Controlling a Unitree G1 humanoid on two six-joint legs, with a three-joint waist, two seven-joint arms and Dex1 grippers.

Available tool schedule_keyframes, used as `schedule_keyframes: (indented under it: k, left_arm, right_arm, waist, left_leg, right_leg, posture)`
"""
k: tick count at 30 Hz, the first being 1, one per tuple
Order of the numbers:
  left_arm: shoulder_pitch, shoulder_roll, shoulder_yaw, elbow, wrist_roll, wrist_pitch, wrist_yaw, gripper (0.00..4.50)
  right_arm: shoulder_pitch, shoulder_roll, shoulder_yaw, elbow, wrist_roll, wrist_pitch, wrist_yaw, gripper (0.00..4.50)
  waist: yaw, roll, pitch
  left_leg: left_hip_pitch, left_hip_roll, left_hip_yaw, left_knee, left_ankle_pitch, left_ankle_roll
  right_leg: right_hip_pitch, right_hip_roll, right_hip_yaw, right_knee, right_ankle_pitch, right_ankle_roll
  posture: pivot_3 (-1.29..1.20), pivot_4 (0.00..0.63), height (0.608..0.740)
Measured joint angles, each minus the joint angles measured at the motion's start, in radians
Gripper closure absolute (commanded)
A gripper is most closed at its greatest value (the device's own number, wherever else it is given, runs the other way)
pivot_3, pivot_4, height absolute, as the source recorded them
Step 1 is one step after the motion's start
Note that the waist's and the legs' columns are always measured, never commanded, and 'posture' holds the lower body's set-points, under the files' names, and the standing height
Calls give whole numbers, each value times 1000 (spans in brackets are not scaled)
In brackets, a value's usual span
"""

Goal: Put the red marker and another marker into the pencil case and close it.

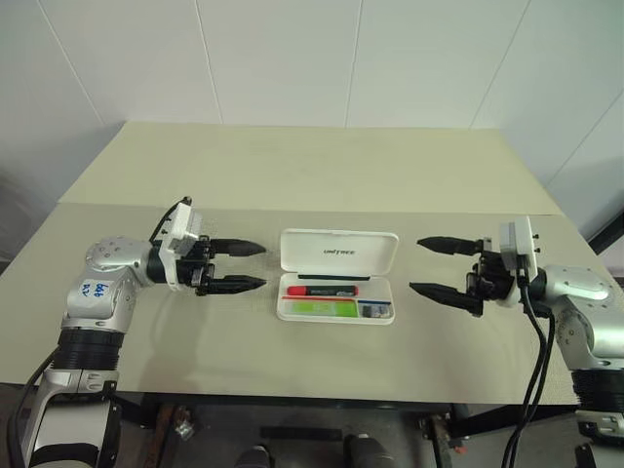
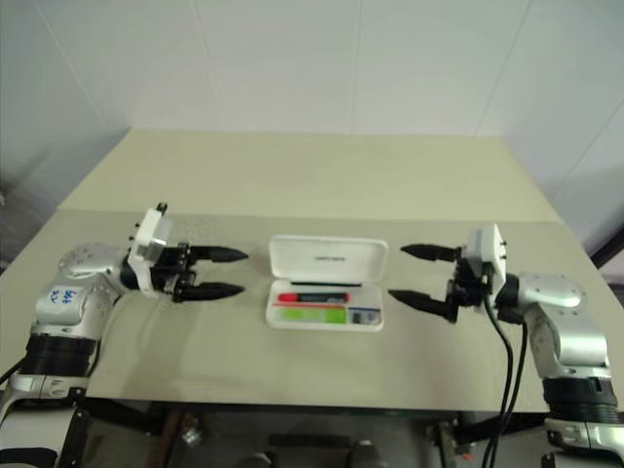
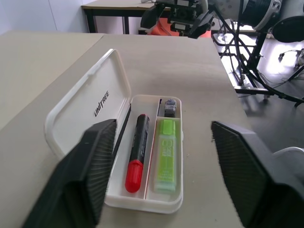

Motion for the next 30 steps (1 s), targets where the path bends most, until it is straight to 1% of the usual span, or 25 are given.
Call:
schedule_keyframes:
  k: [1,2,6,8,11,17,20,24,30]
  left_arm:
    - [-3,0,3,4,-1,-2,0,2617]
    - [-6,0,10,16,-2,-4,1,3026]
    - [-20,-5,31,59,-2,-12,3,4384]
    - [-28,-19,44,79,-2,-23,15,4451]
    - [-77,-68,65,153,14,-99,81,4451]
    - [-157,-98,75,288,82,-235,210,4451]
    - [-192,-125,59,372,143,-266,283,4451]
    - [-224,-169,5,446,228,-291,358,4451]
    - [-266,-236,-41,468,250,-295,339,4451]
  right_arm:
    - [11,-8,-4,-11,1,1,0,0]
    - [21,-14,-5,-21,1,1,0,0]
    - [52,-22,-6,-38,1,-1,-4,0]
    - [56,-23,-7,-38,0,-3,-13,0]
    - [60,-27,-7,-43,-1,-6,-19,0]
    - [74,-30,-7,-56,-2,-8,-32,0]
    - [82,-32,-7,-61,-7,-9,-40,0]
    - [88,-33,-6,-70,-14,-9,-51,0]
    - [100,-34,-7,-92,-15,-8,-71,0]
  waist:
    - [1,0,0]
    - [1,0,0]
    - [-1,0,0]
    - [-1,0,0]
    - [3,0,0]
    - [3,0,0]
    - [3,0,0]
    - [5,0,0]
    - [4,0,0]
  left_leg:
    - [0,0,0,0,0,0]
    - [0,0,0,0,0,0]
    - [0,0,0,0,0,0]
    - [0,0,0,0,0,0]
    - [0,0,0,1,0,0]
    - [0,0,0,0,0,0]
    - [0,0,0,0,0,0]
    - [-1,-1,0,0,0,0]
    - [-1,-1,0,0,0,0]
  right_leg:
    - [0,0,0,0,0,0]
    - [0,0,0,0,0,0]
    - [0,0,0,0,0,0]
    - [0,0,0,0,0,0]
    - [0,0,0,0,0,0]
    - [0,0,0,0,0,1]
    - [0,0,0,0,1,2]
    - [0,0,0,0,1,2]
    - [0,0,0,0,1,2]
  posture:
    - [0,150,740]
    - [0,150,740]
    - [0,150,740]
    - [0,150,740]
    - [0,150,740]
    - [0,150,740]
    - [0,150,740]
    - [0,150,740]
    - [0,150,740]
